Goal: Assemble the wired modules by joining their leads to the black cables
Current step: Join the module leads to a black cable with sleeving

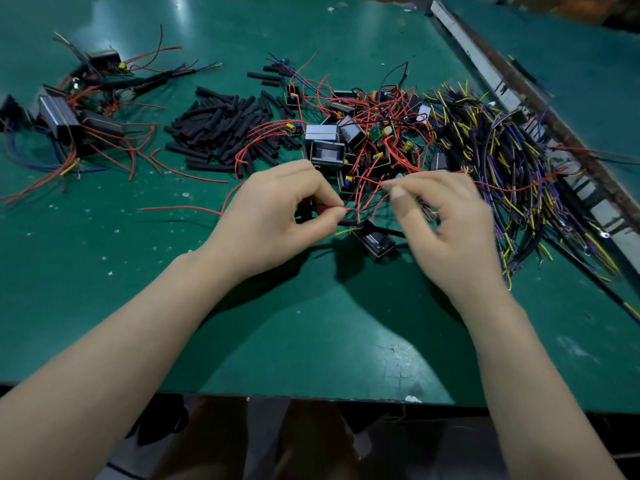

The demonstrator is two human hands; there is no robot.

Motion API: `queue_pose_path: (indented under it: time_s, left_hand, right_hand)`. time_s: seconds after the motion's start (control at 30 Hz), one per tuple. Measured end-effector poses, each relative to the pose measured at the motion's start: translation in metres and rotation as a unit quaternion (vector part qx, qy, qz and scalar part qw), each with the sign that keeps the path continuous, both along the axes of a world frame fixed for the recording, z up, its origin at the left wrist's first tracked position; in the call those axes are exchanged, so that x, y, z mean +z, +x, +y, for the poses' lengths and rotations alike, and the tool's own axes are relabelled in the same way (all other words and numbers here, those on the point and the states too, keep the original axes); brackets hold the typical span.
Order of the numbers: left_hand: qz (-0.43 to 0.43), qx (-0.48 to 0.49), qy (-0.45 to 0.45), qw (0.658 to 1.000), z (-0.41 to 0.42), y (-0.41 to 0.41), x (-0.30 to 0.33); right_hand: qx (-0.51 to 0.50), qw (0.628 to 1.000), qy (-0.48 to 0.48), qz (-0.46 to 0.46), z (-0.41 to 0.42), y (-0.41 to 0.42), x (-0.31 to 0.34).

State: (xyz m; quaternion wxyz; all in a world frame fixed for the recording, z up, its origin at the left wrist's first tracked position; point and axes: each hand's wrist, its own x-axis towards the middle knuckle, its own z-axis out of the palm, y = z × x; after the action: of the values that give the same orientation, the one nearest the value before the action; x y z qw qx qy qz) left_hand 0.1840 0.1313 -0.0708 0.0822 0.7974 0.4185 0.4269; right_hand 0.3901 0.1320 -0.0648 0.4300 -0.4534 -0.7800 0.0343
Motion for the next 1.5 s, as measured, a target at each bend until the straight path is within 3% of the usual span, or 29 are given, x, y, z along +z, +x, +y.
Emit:
queue_pose_path:
  time_s: [0.1, 0.3, 0.67, 0.9, 1.5]
  left_hand:
    - [0.007, 0.006, -0.011, 1.000, 0.000, 0.000, -0.001]
    - [0.012, 0.001, -0.017, 1.000, 0.001, 0.000, -0.003]
    - [0.038, -0.004, -0.003, 0.999, -0.001, 0.002, -0.001]
    - [0.043, 0.003, -0.023, 0.999, -0.002, 0.002, 0.000]
    - [0.019, -0.017, -0.058, 0.998, -0.003, 0.002, 0.001]
  right_hand:
    - [-0.002, 1.000, -0.027, 0.011, 0.003, 0.013, 0.003]
    - [0.048, 0.994, -0.075, -0.065, 0.002, 0.008, -0.002]
    - [0.083, 0.985, -0.058, -0.137, 0.003, -0.004, -0.011]
    - [0.085, 0.991, -0.076, -0.071, 0.000, -0.005, -0.008]
    - [0.075, 0.990, -0.110, -0.033, -0.004, -0.007, -0.008]
